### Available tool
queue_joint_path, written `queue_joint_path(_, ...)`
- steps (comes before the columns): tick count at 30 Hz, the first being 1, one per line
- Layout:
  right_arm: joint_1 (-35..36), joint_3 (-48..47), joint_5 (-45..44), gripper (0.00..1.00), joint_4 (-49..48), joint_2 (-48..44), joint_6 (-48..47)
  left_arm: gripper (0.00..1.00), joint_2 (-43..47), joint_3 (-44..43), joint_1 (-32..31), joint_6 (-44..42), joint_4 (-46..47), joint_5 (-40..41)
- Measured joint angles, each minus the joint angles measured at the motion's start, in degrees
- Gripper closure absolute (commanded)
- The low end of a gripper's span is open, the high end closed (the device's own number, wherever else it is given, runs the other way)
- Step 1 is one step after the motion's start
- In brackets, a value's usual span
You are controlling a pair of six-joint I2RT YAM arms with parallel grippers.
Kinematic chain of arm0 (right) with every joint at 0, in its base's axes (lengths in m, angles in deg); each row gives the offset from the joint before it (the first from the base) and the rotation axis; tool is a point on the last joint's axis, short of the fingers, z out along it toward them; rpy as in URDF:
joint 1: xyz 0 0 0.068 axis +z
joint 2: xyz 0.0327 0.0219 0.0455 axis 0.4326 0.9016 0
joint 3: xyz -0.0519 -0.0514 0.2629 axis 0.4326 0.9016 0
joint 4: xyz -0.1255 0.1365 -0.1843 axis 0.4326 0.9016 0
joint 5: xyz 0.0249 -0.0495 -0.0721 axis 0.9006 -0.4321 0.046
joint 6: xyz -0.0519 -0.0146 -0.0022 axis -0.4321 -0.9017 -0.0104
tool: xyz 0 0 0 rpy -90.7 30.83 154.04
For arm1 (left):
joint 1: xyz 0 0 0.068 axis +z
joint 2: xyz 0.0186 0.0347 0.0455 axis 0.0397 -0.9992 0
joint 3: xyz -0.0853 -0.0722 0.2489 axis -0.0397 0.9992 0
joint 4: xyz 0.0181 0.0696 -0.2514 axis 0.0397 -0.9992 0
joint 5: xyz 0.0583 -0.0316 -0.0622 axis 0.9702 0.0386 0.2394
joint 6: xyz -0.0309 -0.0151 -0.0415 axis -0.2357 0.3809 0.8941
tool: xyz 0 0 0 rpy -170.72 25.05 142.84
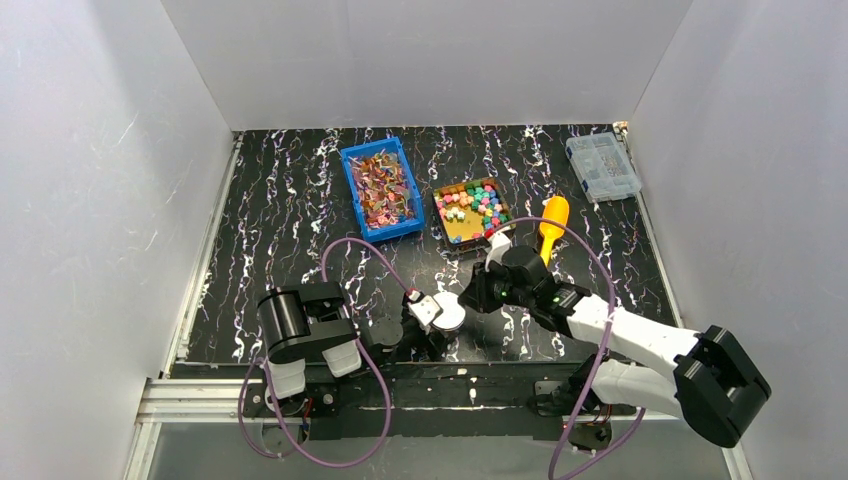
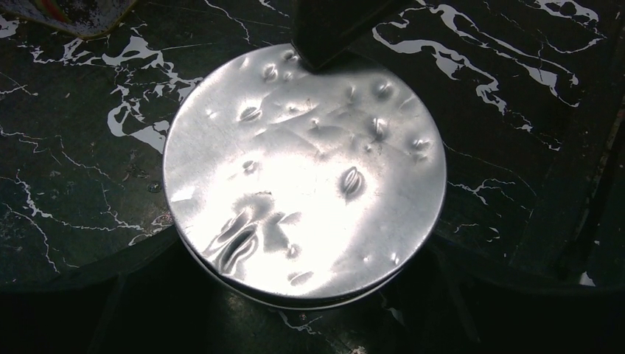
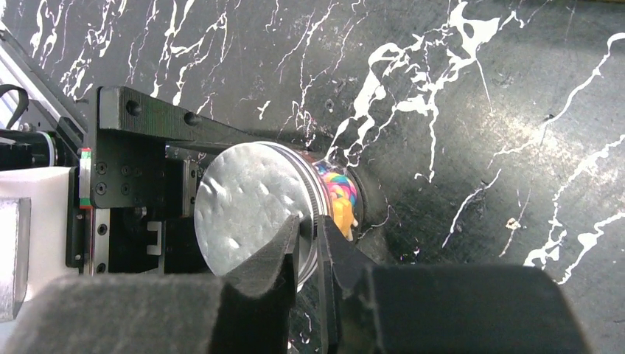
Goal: Pack the candies
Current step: Screw the bottle lid onto the packing bottle.
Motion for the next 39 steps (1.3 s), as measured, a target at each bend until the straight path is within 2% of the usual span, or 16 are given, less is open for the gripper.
queue_joint_path(10,-0.13,6.71,1.40,0.82,-0.02,-9.14,3.30,0.49,-0.79,-0.50,-0.04,0.13,0.55,0.63)
queue_joint_path(18,0.96,11.76,6.69,0.81,1.40,-14.38,7.91,0.51,-1.75,-1.79,-0.02,1.33,0.74,0.70)
queue_joint_path(24,1.60,12.13,8.94,0.72,4.68,-16.50,9.86,0.51,-1.88,-2.14,-0.02,2.27,0.70,0.68)
queue_joint_path(28,1.60,8.76,7.39,0.57,9.27,-18.21,9.16,0.51,-1.88,-2.12,-0.02,2.34,0.72,0.68)
queue_joint_path(30,1.66,5.66,5.84,0.53,11.06,-17.75,8.07,0.52,-1.88,-2.10,-0.02,2.34,0.74,0.61)
queue_joint_path(35,1.70,-1.49,2.29,0.51,12.83,-13.79,4.26,0.53,-1.88,-1.97,0.11,2.25,0.81,0.13)
queue_joint_path(39,1.70,-7.34,0.15,0.55,13.66,-7.89,0.37,0.53,-1.81,-1.51,0.26,2.19,1.18,-0.50)
